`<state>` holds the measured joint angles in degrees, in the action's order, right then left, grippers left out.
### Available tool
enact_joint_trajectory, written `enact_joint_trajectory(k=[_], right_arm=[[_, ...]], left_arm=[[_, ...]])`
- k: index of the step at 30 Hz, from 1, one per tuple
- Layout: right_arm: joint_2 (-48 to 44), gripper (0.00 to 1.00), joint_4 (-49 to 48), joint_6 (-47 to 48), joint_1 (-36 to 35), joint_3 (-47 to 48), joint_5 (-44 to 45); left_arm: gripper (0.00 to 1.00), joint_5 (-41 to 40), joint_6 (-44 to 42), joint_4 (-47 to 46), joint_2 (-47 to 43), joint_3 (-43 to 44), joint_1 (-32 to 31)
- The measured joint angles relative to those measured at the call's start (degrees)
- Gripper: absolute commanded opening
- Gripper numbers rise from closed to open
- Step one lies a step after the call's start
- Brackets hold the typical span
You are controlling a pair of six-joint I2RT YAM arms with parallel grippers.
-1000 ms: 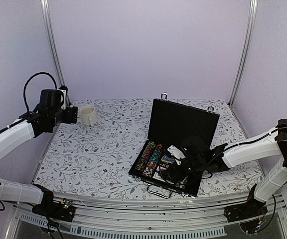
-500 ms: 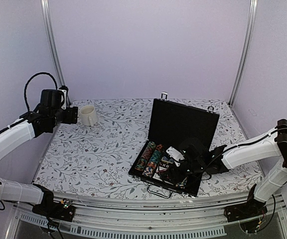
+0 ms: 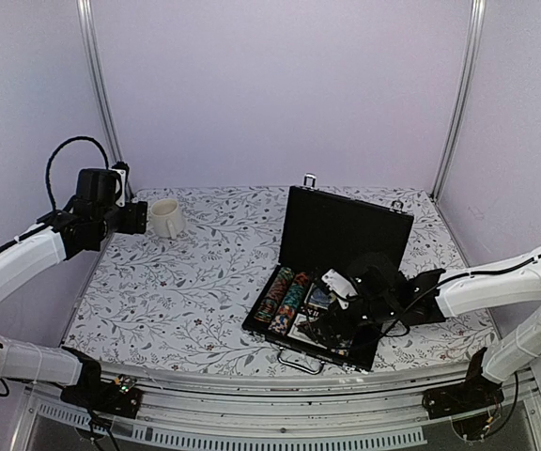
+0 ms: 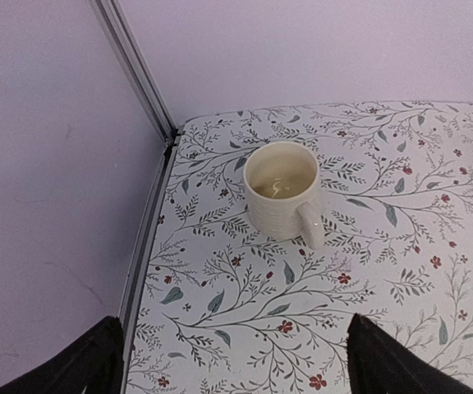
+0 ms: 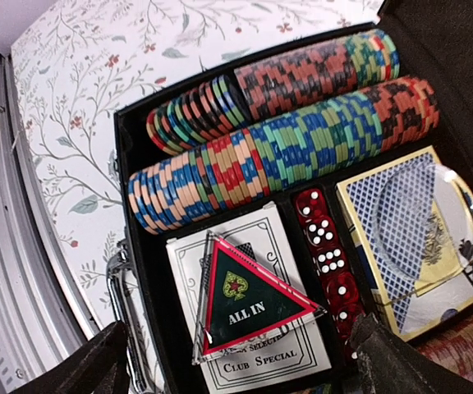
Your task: Pack up texas hold em set
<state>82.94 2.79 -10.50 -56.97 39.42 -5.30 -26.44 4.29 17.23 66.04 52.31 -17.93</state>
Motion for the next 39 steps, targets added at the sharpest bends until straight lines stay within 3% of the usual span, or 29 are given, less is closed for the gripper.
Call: enact_joint_trajectory(k=[9, 17, 28, 39], right_arm=[[-12.8, 1.0, 0.5, -4.1, 13.0, -2.2, -2.2], [-17.0, 0.99, 0.7, -8.8, 29.7, -9.2, -9.1], [-22.3, 0.99, 0.6, -9.2, 43.4, -11.1, -14.9], [-20.0, 0.99, -6.3, -3.3, 46.3, -5.2, -22.3]], left_arm=[[0.94, 0.0, 0.0, 0.0, 0.0, 0.0, -0.1], [0.94, 0.0, 0.0, 0.0, 0.0, 0.0, -0.2], [0.94, 0.0, 0.0, 0.0, 0.0, 0.0, -0.4], [0.94, 0.0, 0.0, 0.0, 0.3, 0.0, -0.7]])
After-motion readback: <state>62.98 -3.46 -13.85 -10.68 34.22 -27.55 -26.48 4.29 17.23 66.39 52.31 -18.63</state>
